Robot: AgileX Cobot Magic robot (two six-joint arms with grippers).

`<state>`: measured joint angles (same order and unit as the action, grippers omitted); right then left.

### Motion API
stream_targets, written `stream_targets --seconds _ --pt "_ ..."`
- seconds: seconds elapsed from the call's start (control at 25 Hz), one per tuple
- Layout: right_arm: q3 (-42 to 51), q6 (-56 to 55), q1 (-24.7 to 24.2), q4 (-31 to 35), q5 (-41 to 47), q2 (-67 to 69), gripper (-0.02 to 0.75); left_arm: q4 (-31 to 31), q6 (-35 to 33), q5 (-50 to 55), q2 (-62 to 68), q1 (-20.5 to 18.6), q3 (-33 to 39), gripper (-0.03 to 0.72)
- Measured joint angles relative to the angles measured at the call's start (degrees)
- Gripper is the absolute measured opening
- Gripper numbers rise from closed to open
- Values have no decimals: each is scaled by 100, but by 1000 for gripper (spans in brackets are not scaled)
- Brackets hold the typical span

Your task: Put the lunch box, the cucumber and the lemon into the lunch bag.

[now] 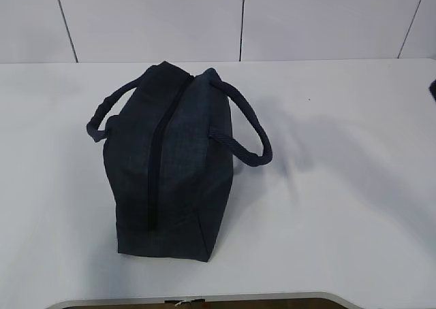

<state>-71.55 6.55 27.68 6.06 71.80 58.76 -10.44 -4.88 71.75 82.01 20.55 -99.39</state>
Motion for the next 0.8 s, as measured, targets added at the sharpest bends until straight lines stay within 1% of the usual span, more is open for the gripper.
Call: stream_targets --seconds 0.12,0.24,0.4,0.52,0.8 --pt "0 0 0 0 14 -317 374 13 0 8 -534 0 493 434" --pt "97 0 0 0 16 -649 373 13 0 13 -1081 0 1033 416" --pt "593 0 0 0 26 -1103 373 13 0 26 -1869 0 1724 356" --pt "1050 0 0 0 38 -1501 373 13 0 35 -2401 0 2100 312" --pt "1889 0 0 0 59 -2581 372 -6 0 39 -3598 0 2764 288"
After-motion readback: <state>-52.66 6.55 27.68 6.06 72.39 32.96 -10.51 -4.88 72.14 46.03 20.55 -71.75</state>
